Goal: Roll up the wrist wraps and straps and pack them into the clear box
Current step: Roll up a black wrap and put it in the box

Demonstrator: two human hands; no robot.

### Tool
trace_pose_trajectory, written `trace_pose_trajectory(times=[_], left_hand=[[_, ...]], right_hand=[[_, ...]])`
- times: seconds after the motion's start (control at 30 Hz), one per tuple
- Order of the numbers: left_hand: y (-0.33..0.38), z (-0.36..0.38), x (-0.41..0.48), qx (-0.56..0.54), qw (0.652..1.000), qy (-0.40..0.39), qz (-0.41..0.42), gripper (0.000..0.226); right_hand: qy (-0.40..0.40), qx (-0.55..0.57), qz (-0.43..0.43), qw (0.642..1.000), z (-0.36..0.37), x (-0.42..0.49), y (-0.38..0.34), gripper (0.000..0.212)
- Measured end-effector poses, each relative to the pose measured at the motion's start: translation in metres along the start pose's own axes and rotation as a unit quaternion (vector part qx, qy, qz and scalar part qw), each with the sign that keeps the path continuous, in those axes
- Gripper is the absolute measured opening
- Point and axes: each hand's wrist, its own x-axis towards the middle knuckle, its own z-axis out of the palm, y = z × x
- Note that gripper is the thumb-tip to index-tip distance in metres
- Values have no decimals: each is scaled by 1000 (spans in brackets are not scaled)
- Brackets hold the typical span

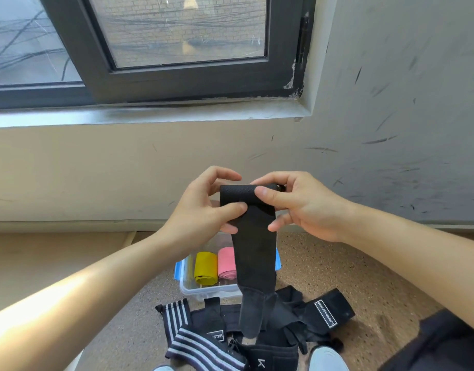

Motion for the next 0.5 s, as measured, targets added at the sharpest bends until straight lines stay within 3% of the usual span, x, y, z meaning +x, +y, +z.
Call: trace_pose_trajectory(times=[0.1, 0.2, 0.5], left_hand=[[0, -3, 1, -67, 995, -36, -72, 29], [1, -4, 2, -87, 990, -57, -94, 25], [-2, -6, 4, -68, 995, -35, -70, 18]], right_hand=[[16, -45, -38, 998, 0, -1, 1, 22], [40, -79, -71, 994, 2, -2, 2, 23], [32, -134, -101, 985, 4, -1, 2, 30]])
